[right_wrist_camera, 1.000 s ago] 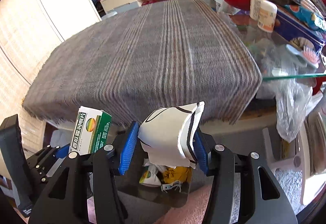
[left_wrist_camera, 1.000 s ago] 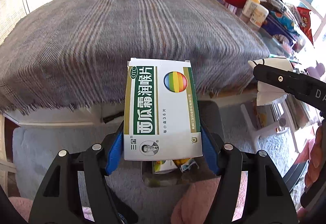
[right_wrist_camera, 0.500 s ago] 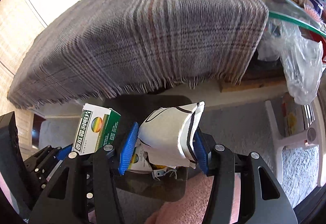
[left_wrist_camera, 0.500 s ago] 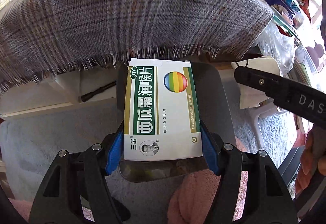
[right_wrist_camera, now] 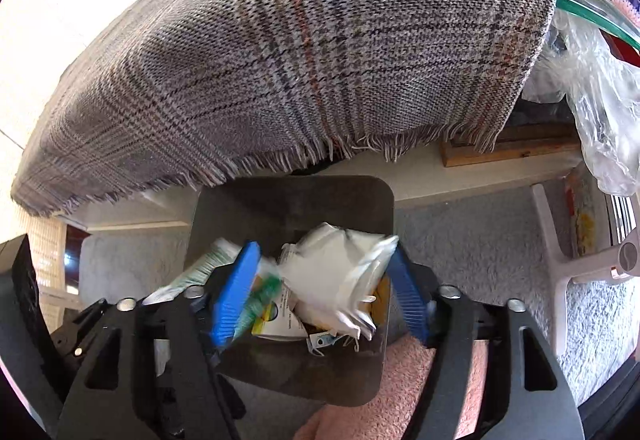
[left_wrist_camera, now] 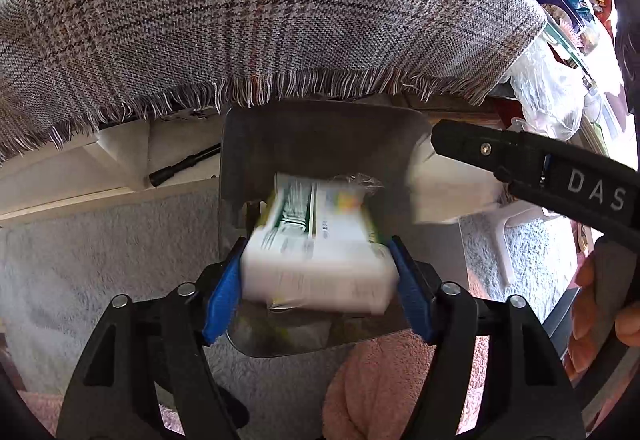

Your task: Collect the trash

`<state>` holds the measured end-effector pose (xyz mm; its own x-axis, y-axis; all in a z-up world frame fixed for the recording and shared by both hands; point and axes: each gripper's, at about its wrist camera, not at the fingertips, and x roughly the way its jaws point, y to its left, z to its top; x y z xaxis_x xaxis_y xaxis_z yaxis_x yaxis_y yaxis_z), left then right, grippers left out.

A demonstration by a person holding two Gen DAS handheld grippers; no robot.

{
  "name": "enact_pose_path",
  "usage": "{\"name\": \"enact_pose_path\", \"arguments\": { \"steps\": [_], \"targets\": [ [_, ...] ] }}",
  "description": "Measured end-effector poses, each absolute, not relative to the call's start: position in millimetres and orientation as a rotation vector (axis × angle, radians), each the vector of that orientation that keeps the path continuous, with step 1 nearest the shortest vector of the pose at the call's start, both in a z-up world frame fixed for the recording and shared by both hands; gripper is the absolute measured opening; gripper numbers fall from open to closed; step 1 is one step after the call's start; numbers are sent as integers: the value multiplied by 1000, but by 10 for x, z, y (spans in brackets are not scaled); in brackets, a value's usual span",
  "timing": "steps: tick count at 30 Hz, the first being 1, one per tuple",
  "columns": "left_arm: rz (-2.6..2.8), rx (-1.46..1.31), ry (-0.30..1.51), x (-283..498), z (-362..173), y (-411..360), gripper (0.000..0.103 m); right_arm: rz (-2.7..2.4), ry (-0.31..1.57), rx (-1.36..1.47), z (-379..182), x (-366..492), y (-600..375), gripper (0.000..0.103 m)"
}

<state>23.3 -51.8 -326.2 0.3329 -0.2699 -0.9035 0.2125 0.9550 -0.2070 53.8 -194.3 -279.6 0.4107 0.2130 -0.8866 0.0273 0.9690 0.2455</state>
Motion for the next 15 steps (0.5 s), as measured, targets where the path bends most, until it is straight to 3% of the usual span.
{"name": "enact_pose_path", "arguments": {
  "steps": [6, 7, 8, 9, 15],
  "targets": [
    [-291, -39, 1164, 169, -3133, -374, 84, 100, 1127, 236, -2723, 531, -2007, 86],
    [-288, -39, 1153, 152, -3092, -335, 89, 97, 1121, 233, -2694, 516, -2018, 98],
    [-282, -39, 1134, 136, -3034, -303, 91, 91, 1112, 230, -2655, 498, -2030, 100],
    [-277, -40, 1120, 131, -2994, -280, 95, 82, 1095, 224, -2600, 473, -2052, 100],
    [-262, -38, 1048, 124, -2675, -136, 95, 24, 992, 185, -2202, 353, -2186, 100]
  ]
}}
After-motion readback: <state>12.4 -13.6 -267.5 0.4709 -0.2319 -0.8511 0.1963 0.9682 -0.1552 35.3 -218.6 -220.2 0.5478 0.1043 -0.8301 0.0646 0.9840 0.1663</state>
